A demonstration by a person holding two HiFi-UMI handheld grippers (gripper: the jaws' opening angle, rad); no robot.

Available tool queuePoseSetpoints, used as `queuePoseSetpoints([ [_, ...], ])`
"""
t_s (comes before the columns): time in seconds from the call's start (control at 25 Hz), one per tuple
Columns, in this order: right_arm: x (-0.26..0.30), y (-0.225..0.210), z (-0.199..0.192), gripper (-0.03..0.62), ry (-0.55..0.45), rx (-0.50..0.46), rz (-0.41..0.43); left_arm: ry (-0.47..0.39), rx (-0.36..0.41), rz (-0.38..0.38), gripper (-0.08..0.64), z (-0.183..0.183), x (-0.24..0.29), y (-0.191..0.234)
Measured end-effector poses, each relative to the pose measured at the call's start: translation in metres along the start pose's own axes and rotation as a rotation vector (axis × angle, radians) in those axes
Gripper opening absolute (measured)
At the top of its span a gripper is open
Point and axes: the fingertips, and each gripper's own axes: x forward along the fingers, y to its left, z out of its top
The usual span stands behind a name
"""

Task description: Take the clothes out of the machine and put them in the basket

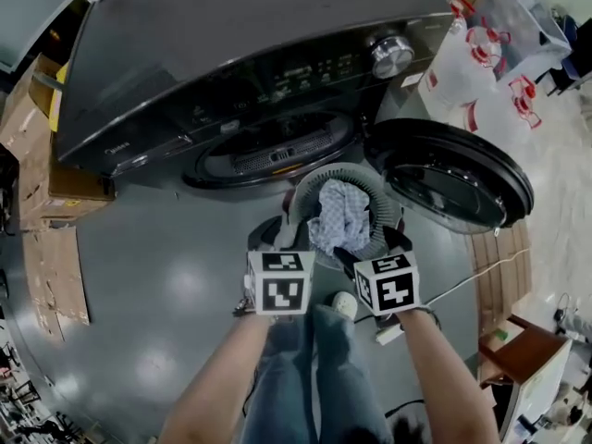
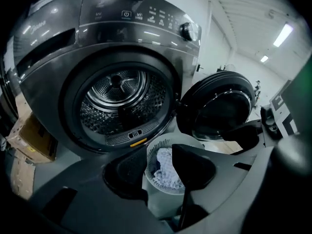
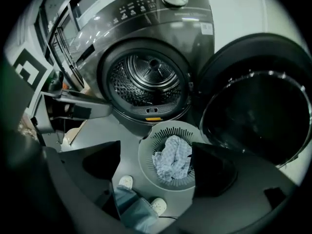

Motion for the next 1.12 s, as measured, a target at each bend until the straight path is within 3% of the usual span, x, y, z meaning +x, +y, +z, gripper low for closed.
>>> queuePoseSetpoints([
  [0.32, -0.069, 0.011, 0.021, 0.439, 0.013, 0.025, -0.034, -0.015, 0.009, 0.000, 0.156, 0.030, -0.065, -0.005],
  [0.68, -0.135, 0.029, 0.061, 0.414, -0.019, -0.017, -0.038, -0.050, 0.039, 0.007, 0.156, 0.066, -0.131, -0.013],
  [1.12, -0.222, 0.051, 0.095, 0.357, -0.057, -0.081, -0.032, -0.175, 0.060, 0.032, 0.156, 0.109, -0.213, -0.018],
])
